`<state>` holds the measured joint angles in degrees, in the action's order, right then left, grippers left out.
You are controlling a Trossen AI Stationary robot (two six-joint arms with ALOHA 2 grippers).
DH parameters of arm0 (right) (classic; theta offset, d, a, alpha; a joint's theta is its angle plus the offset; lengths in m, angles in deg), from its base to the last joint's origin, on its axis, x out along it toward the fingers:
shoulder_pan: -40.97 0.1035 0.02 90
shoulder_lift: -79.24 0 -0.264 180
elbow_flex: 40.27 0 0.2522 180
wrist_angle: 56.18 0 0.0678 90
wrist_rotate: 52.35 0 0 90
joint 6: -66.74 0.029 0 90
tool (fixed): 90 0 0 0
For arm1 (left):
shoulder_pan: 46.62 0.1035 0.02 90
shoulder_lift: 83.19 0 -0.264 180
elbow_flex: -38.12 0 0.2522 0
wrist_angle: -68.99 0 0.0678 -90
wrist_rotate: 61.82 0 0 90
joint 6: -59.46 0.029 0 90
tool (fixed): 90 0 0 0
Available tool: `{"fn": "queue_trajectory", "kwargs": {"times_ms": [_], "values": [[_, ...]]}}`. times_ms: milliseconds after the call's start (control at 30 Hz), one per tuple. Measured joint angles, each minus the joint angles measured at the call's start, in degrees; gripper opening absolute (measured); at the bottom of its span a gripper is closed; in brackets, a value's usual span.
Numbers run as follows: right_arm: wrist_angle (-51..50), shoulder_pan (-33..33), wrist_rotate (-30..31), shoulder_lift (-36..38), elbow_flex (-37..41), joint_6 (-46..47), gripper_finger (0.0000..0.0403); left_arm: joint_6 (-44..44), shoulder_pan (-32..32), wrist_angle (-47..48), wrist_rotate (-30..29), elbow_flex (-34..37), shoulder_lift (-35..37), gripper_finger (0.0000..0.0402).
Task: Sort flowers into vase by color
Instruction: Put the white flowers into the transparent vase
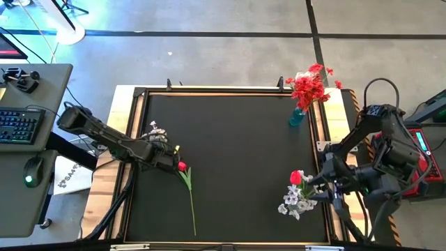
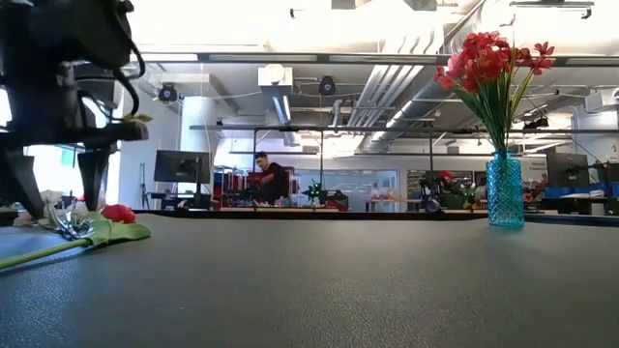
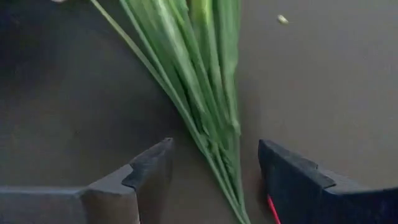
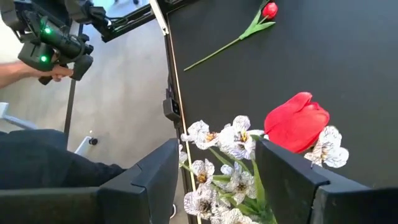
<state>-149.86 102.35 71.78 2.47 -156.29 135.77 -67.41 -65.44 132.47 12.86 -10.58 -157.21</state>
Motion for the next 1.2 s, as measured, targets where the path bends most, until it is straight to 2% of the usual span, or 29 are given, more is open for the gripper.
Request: {"fn": "queue_trajectory", "kwargs": {"times_ms": [267, 400, 533, 767, 900, 1067, 1200], "values": [[0.04, -2.26, 0.15, 0.0, 0.0, 1.37, 0.0199, 1.42, 3.55, -5.36, -0.31, 4.43, -0.96, 0.0222], [0.44, -2.95, 0.18, 0.0, 0.0, 2.98, 0.0199, 2.21, 4.19, -5.91, -0.08, 4.9, -0.96, 0.0208], [1.43, -3.01, 0.2, 0.0, 0.0, 3.15, 0.0199, 4.04, 4.18, -5.59, 0.75, 4.93, -1.01, 0.0156], [1.81, -3.07, 2.83, 0.0, 0.0, 3.12, 0.0199, 6.72, 4.18, -6.34, 0.65, 4.8, -1.14, 0.0016], [1.81, -4.71, 3.3, 0.0, 0.0, 2.99, 0.0199, 9.68, 4.19, -7.53, 0.15, 2.39, -1.36, 0.0014], [1.88, -7.54, 10.96, -0.23, 0.0, 4.73, 0.0199, 18.98, 4.13, -9.04, -1.91, -2.58, -0.34, 0.0008], [2.02, -10.81, 11.7, -0.85, 0.0, 5.24, 0.0199, 33.09, 3.5, -18.71, -8.48, -7.11, 0.48, 0.0003]]}}
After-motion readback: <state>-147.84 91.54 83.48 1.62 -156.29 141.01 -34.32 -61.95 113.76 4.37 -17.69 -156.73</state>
